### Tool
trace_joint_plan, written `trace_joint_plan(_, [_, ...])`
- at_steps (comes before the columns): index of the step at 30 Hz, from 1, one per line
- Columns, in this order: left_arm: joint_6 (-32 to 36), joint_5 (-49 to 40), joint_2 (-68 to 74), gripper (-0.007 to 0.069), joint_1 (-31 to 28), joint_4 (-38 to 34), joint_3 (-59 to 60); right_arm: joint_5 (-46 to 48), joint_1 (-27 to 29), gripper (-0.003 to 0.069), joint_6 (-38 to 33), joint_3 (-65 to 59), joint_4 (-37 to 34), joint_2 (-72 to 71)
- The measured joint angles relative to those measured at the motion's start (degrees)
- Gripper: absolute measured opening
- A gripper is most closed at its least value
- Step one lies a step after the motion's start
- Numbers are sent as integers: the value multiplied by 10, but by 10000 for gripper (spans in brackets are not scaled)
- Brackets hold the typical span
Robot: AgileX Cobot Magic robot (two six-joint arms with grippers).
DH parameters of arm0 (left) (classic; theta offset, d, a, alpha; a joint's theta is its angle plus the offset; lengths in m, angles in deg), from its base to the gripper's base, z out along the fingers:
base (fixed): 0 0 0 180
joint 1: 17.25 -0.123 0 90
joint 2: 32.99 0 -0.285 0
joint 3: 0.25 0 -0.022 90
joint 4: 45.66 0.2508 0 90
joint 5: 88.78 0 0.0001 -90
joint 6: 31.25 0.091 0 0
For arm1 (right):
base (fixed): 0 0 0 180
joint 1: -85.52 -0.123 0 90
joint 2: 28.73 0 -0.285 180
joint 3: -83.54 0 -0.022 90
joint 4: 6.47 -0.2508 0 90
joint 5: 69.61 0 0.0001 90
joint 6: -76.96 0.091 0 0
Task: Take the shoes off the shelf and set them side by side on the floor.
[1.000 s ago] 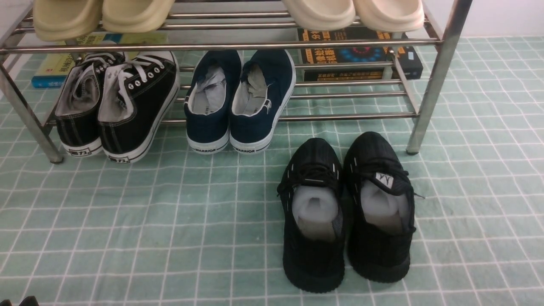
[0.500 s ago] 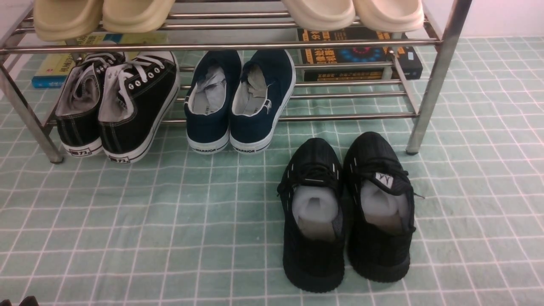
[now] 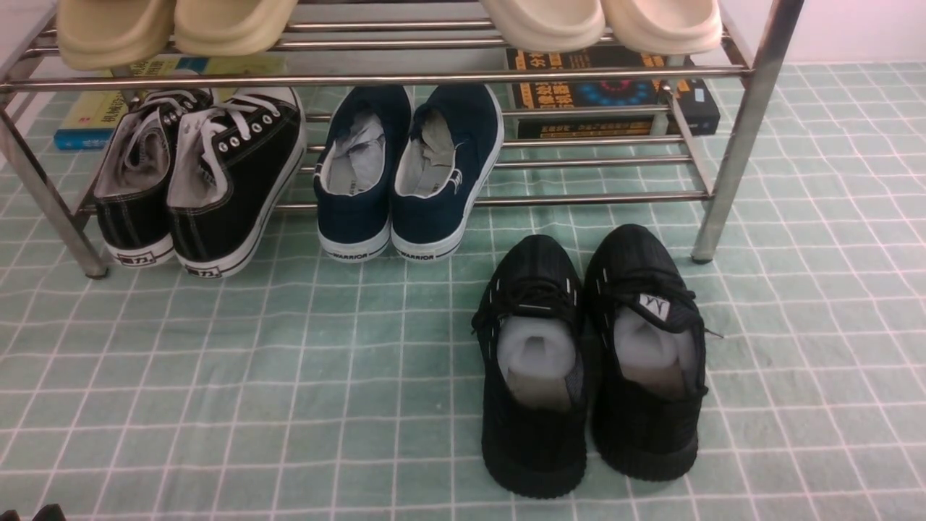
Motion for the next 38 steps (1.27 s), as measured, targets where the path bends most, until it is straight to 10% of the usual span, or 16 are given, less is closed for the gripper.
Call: trace_joint_plan(38, [0, 0, 0, 242, 0, 0, 0, 1, 0, 98, 0, 0, 0, 0])
